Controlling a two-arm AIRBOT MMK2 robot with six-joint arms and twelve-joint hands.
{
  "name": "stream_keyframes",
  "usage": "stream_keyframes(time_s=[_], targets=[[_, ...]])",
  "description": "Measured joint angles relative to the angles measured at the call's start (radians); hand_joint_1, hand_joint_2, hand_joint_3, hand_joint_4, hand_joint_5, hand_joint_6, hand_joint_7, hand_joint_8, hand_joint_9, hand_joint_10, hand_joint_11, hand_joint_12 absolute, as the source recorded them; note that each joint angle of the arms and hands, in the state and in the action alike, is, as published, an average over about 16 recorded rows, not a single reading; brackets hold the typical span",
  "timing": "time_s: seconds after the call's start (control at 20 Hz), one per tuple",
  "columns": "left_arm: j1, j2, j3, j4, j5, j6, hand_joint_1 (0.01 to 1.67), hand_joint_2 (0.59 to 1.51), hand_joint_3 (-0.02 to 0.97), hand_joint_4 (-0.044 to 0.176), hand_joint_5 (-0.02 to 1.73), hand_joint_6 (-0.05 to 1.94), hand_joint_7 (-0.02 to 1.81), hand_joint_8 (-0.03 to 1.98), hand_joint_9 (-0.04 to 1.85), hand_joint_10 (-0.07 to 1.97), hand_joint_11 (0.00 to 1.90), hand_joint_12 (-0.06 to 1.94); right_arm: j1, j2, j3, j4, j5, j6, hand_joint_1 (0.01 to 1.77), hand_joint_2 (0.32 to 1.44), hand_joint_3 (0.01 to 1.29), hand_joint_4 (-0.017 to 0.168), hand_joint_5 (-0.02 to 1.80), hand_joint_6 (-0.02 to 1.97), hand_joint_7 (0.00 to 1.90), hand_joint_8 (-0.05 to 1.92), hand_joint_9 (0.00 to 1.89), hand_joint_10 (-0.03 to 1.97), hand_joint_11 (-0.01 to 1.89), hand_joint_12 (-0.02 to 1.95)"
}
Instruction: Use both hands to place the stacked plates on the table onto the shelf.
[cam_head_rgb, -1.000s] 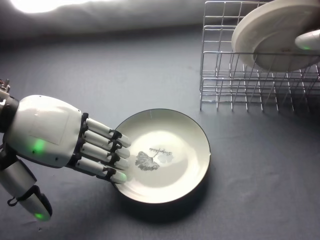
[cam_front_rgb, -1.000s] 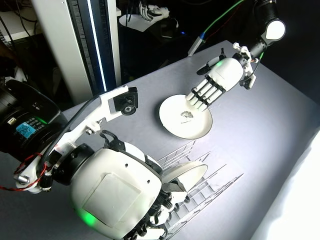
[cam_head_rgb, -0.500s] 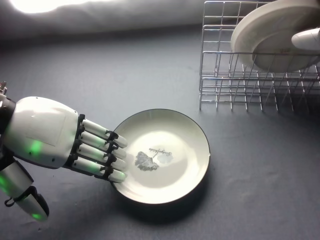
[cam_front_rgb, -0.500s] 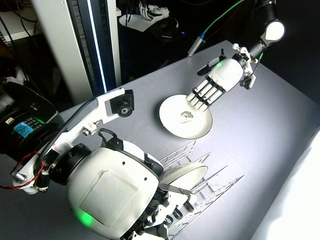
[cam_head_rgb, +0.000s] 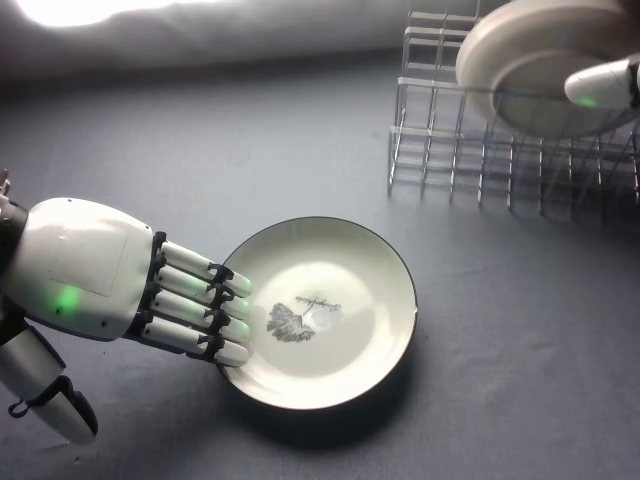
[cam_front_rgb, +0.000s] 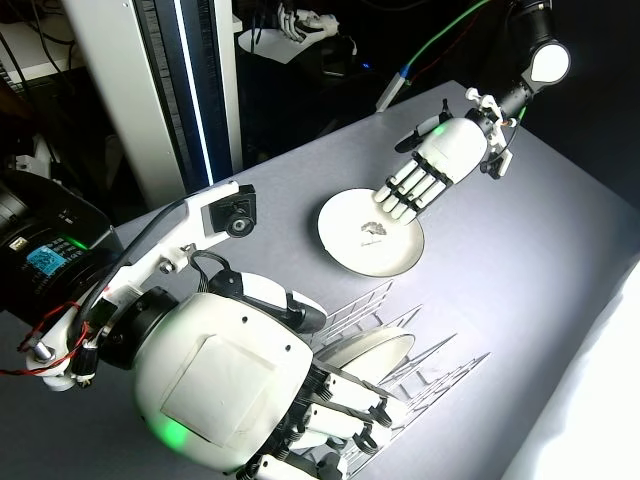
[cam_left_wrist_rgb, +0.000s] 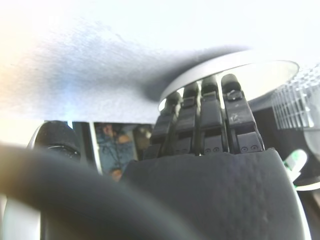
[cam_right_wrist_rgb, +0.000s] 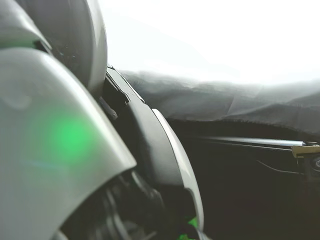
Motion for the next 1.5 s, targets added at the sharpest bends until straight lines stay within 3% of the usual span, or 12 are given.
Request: stream_keyframes(time_s=[0.4, 0.7, 1.15, 1.5], targets=[[0.046, 0.001, -0.005, -0.032, 0.014, 0.02, 0.02, 1.124, 0.015, -0.007, -0.01, -0.02, 0.02, 0.0, 0.01, 0.0, 0.01, 0.0, 0.035, -0.018, 0.01, -0.049, 0.034, -0.013, 0.88, 1.01, 0.01, -0.006, 0.26, 0.01, 0.28, 0.02, 0.34, 0.05, 0.01, 0.9], [0.096, 0.004, -0.015, -0.078, 0.031, 0.036, 0.02, 1.12, 0.015, -0.009, -0.01, -0.03, 0.02, 0.0, 0.01, 0.0, 0.01, -0.01, 0.074, -0.028, 0.008, -0.196, 0.061, -0.017, 0.88, 1.01, 0.01, -0.007, 0.25, 0.01, 0.26, 0.02, 0.27, -0.01, 0.02, 0.85], [0.158, 0.011, -0.03, -0.147, 0.053, 0.047, 0.02, 1.124, 0.015, -0.01, -0.02, -0.03, 0.01, -0.01, 0.0, -0.01, 0.01, -0.02, 0.131, -0.042, -0.016, -0.651, 0.109, -0.021, 0.89, 0.99, 0.01, -0.001, 0.26, 0.01, 0.26, 0.02, 0.27, 0.0, 0.02, 0.83], [0.182, 0.015, -0.038, -0.173, 0.063, 0.048, 0.01, 1.126, 0.015, -0.011, -0.02, -0.03, 0.01, -0.01, 0.0, -0.01, 0.01, -0.02, 0.134, -0.053, -0.061, -1.024, 0.14, -0.017, 0.9, 0.98, 0.01, 0.003, 0.26, 0.01, 0.26, 0.02, 0.27, 0.0, 0.02, 0.8]])
